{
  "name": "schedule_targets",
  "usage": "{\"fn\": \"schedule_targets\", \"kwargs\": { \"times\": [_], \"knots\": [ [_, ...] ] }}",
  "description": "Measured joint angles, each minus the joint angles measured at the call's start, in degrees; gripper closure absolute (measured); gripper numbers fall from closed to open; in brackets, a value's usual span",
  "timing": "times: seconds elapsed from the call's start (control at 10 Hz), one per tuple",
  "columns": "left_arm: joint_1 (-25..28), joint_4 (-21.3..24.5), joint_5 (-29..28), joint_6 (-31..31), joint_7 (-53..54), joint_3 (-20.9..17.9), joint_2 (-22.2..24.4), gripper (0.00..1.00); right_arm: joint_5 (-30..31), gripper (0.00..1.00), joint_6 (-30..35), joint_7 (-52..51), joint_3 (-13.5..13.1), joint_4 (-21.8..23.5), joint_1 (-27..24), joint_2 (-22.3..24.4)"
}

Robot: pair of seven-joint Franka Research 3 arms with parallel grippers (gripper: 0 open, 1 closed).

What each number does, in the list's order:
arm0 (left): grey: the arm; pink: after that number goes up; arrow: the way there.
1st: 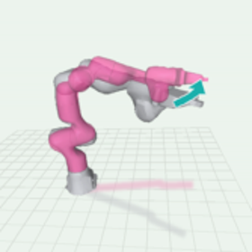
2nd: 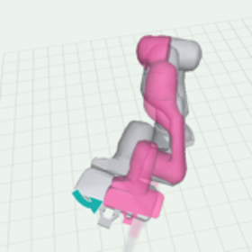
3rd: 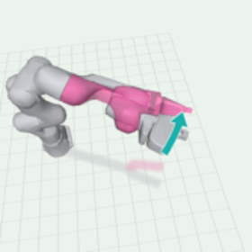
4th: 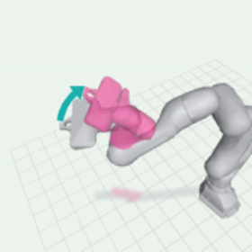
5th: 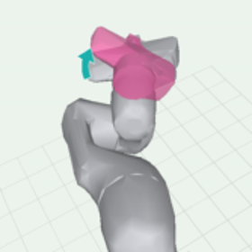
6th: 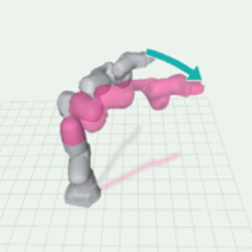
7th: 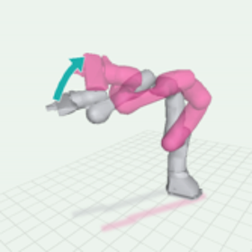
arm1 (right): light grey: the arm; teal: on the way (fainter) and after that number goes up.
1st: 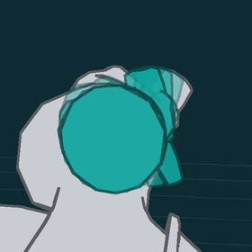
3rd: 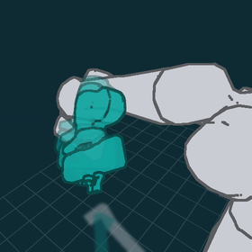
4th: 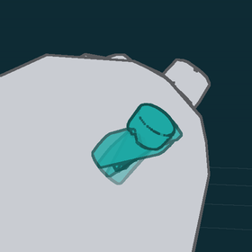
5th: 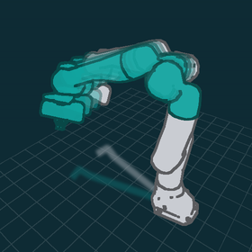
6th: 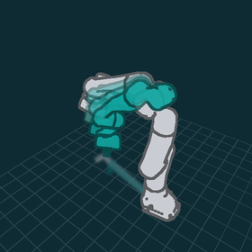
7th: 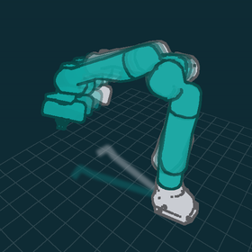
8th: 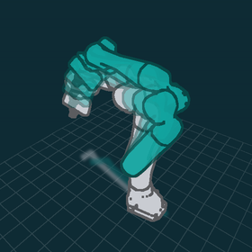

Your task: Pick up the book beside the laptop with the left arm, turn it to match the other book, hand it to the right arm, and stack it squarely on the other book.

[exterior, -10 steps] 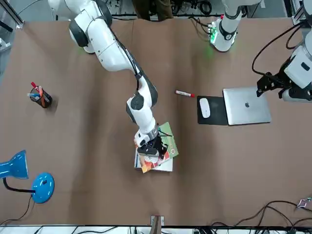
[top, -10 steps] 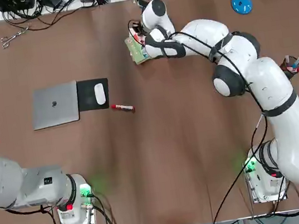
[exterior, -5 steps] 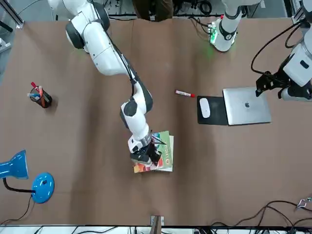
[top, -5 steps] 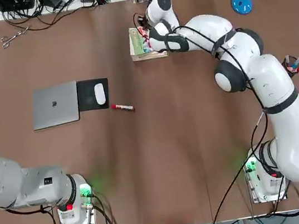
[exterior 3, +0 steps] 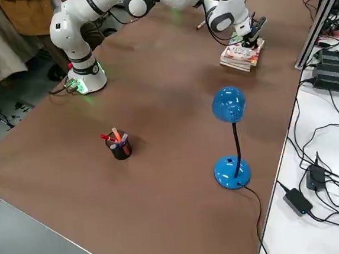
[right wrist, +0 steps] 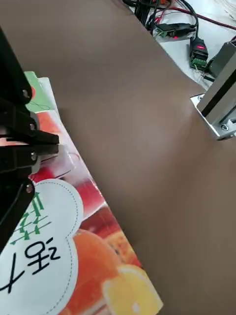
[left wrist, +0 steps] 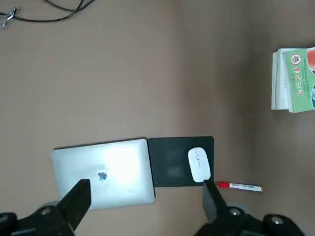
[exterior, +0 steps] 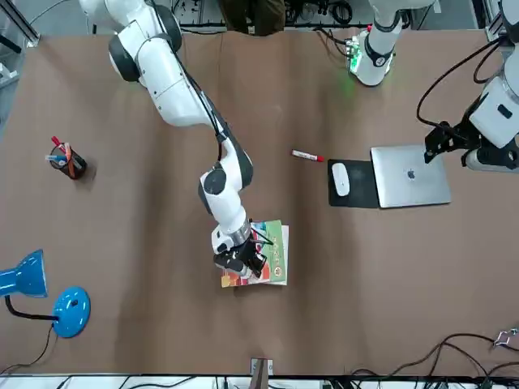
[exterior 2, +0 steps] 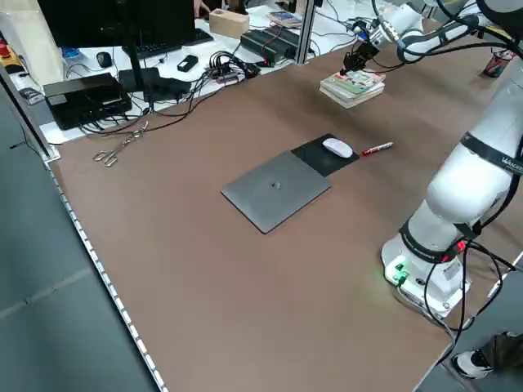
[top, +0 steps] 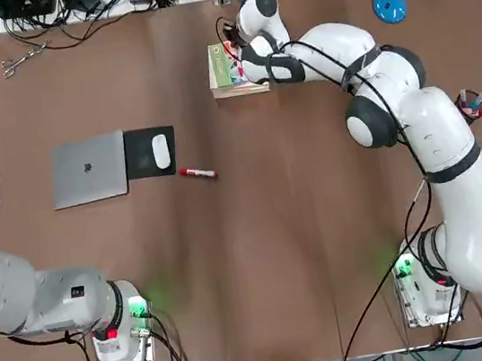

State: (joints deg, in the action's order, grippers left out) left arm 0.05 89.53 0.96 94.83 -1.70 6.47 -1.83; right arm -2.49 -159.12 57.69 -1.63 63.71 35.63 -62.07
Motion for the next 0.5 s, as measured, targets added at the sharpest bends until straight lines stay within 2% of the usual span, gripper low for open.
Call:
{"fn": "schedule_targets", "kwargs": {
  "times": [0.5],
  "knots": [
    [-0.05,-0.75,0.00,0.00,0.00,0.16,-0.02,0.00,-0.01,0.97,-0.37,1.82,0.02,-0.79,0.47,1.07]
  ]
}}
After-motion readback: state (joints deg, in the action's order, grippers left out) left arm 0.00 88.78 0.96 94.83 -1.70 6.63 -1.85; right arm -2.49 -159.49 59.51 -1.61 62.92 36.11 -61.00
